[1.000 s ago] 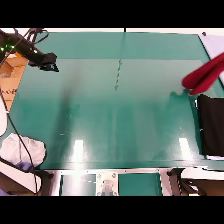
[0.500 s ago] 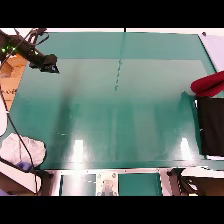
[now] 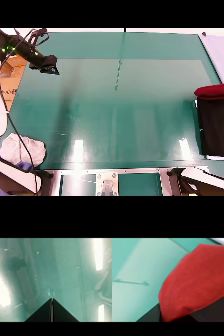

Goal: Fold the shirts.

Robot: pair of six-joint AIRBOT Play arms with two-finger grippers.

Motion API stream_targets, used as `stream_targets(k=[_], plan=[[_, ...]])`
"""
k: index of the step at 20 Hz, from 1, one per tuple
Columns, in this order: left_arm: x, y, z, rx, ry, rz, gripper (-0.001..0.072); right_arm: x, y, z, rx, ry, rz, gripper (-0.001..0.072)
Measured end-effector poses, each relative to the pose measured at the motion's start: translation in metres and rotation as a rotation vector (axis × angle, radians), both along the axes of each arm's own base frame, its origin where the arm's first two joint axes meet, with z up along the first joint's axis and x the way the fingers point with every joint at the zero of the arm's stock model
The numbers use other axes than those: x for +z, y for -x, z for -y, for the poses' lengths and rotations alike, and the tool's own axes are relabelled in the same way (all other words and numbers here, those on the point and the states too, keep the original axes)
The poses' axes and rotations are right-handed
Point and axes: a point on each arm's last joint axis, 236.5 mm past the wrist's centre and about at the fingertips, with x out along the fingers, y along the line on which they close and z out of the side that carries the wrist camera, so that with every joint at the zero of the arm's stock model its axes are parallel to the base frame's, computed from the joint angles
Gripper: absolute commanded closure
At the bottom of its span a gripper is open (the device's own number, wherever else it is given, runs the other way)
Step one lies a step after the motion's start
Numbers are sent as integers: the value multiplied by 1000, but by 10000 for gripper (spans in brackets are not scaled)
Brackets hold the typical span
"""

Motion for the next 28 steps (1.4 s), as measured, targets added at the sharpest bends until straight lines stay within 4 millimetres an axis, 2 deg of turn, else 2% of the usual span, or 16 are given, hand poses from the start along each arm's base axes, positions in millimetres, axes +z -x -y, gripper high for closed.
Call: stream_targets(k=[2, 4, 9, 10, 12, 13, 14, 17, 19, 20, 22, 23, 25, 27, 28], plan=[[0, 0, 0, -1, 0, -2, 680, -19, 23, -3, -30, 0, -88, 693], [0, 1, 0, -1, 0, -3, 680, -48, 48, -6, -63, -18, -191, 693], [0, 1, 0, -2, 0, -5, 680, -139, 114, -22, -133, -110, -477, 690], [0, 2, 0, -2, 0, -7, 680, -153, 125, -26, -141, -129, -521, 634], [0, 2, 0, -3, 0, -8, 680, -176, 144, -35, -148, -159, -599, 182], [-1, 3, 0, -4, 0, -10, 680, -182, 151, -38, -150, -167, -627, 132], [0, 3, 1, -5, 3, -10, 680, -186, 156, -39, -153, -172, -645, 131], [1, 3, 3, -8, 14, -9, 680, -179, 160, -37, -147, -158, -668, 131], [1, 3, 5, -9, 20, -9, 680, -157, 155, -28, -144, -121, -647, 135], [2, 2, 5, -9, 23, -7, 680, -142, 148, -23, -142, -98, -619, 196], [3, 2, 6, -8, 26, -2, 681, -110, 123, -21, -122, -65, -523, 631], [6, 2, 7, -7, 30, 4, 680, -95, 108, -24, -100, -57, -471, 691], [17, 4, 8, 2, 36, 24, 681, -74, 70, -43, -18, -55, -366, 692], [33, 8, 11, 6, 41, 56, 680, -63, 34, -74, 106, -52, -300, 693], [39, 13, 14, 5, 43, 65, 681, -63, 17, -97, 188, -51, -285, 693]])
